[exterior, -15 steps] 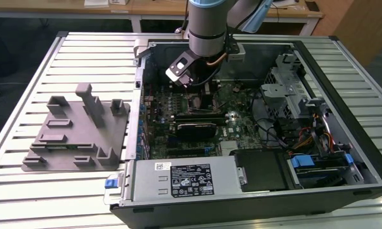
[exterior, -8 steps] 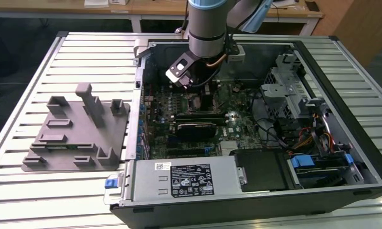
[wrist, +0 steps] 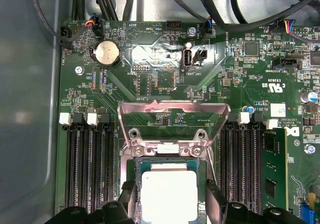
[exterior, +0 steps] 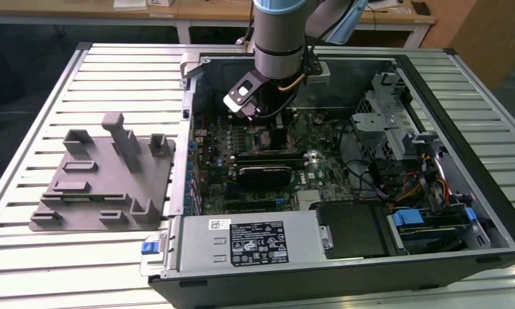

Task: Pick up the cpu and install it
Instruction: 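Place the cpu into insertion slot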

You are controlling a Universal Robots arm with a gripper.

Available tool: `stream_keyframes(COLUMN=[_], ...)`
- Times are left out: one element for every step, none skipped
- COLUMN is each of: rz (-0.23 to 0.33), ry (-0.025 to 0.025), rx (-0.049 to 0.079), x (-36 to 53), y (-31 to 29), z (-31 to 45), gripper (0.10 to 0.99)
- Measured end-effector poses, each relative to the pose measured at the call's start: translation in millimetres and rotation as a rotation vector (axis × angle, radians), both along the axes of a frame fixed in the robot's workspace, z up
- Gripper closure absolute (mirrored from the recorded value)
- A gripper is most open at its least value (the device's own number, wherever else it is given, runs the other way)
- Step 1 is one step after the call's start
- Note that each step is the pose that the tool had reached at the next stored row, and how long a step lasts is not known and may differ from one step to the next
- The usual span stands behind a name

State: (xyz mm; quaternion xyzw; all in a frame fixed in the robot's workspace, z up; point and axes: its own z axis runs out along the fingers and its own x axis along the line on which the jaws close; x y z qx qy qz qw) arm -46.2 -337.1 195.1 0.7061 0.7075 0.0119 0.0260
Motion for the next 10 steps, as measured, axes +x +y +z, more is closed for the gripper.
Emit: stream_keyframes(rz=[0.000,0.000,0.000,0.000,0.000,0.000,0.000,0.000,0.000,0.000], ry=[0.0000,0.0000,0.0000,0.0000,0.0000,0.0000,0.0000,0.0000,0.0000,0.0000], rx=[0.000,0.000,0.000,0.000,0.000,0.000,0.000,0.000,0.000,0.000], x=[0.0,0.0,0.0,0.0,0.0,0.0,0.0,0.0,0.0,0.0], y=[0.0,0.0,0.0,0.0,0.0,0.0,0.0,0.0,0.0,0.0], z=[0.0,0.0,0.0,0.0,0.0,0.0,-0.1,-0.1,-0.1,-0.1], gripper=[0.427,0.427,0.439,0.439,0.510,0.510,0.510,0.510,0.510,0.510])
